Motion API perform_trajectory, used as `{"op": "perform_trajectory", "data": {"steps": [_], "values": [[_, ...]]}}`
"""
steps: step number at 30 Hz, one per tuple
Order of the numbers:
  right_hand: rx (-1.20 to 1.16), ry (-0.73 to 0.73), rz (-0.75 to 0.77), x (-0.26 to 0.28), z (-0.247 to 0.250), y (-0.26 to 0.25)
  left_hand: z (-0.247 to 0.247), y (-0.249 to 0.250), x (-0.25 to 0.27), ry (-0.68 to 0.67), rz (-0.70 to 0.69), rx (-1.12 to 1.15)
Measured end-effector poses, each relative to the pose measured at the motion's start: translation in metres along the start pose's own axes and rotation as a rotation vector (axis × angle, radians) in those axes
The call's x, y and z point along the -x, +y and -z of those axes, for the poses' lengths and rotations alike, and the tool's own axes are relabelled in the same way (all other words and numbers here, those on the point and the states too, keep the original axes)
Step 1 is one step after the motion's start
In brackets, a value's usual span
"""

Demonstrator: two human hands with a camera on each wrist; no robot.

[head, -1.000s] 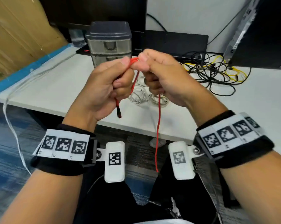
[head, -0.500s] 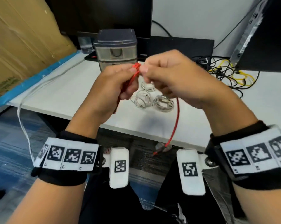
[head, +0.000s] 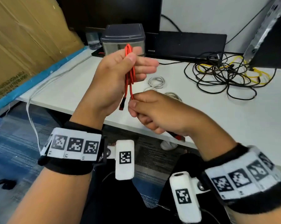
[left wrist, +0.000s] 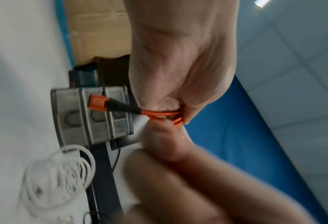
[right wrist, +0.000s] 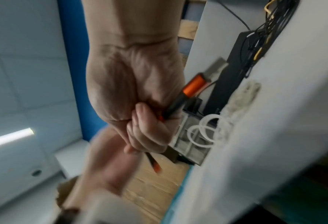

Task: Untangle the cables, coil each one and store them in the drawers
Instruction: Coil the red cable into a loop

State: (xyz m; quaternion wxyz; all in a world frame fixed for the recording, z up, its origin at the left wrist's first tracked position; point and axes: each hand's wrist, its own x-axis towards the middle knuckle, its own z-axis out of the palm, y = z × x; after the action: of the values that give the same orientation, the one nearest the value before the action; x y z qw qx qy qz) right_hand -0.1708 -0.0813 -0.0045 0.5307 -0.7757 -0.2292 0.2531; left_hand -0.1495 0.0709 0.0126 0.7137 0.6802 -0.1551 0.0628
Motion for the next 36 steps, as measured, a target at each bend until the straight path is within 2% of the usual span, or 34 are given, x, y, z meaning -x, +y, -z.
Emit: {"op": "perform_trajectory", "data": {"steps": [4, 8, 11, 13, 16, 21, 28, 32, 36], "values": [[0.071, 0.093, 0.13, 0.02, 0.03, -0.025, -0.002, 0.001, 0.004, -0.08, 0.06, -0.158], [0.334, 0.179, 0.309, 0.025, 0.054, -0.039, -0.01, 0.01, 0.007, -0.197, 0.088, -0.219], [0.51, 0.348, 0.445, 0.012, 0.056, -0.037, -0.015, 0.017, 0.006, -0.18, 0.203, -0.087], [0.484, 0.434, 0.51, 0.003, 0.051, -0.033, -0.015, 0.018, 0.002, -0.151, 0.274, 0.014], [0.483, 0.493, 0.539, -0.005, 0.049, -0.026, -0.012, 0.013, -0.003, -0.114, 0.29, -0.019], [0.557, 0.592, 0.529, -0.018, 0.057, -0.013, -0.011, -0.002, -0.005, -0.077, 0.262, -0.034], [0.563, 0.581, 0.375, -0.032, 0.072, -0.006, -0.018, -0.017, -0.014, 0.128, 0.234, 0.075], [0.538, 0.56, 0.337, -0.035, 0.074, -0.001, -0.011, -0.02, -0.016, 0.046, 0.27, 0.134], [0.517, 0.377, 0.257, -0.023, 0.081, -0.008, -0.001, -0.023, -0.013, -0.015, 0.264, 0.116]]}}
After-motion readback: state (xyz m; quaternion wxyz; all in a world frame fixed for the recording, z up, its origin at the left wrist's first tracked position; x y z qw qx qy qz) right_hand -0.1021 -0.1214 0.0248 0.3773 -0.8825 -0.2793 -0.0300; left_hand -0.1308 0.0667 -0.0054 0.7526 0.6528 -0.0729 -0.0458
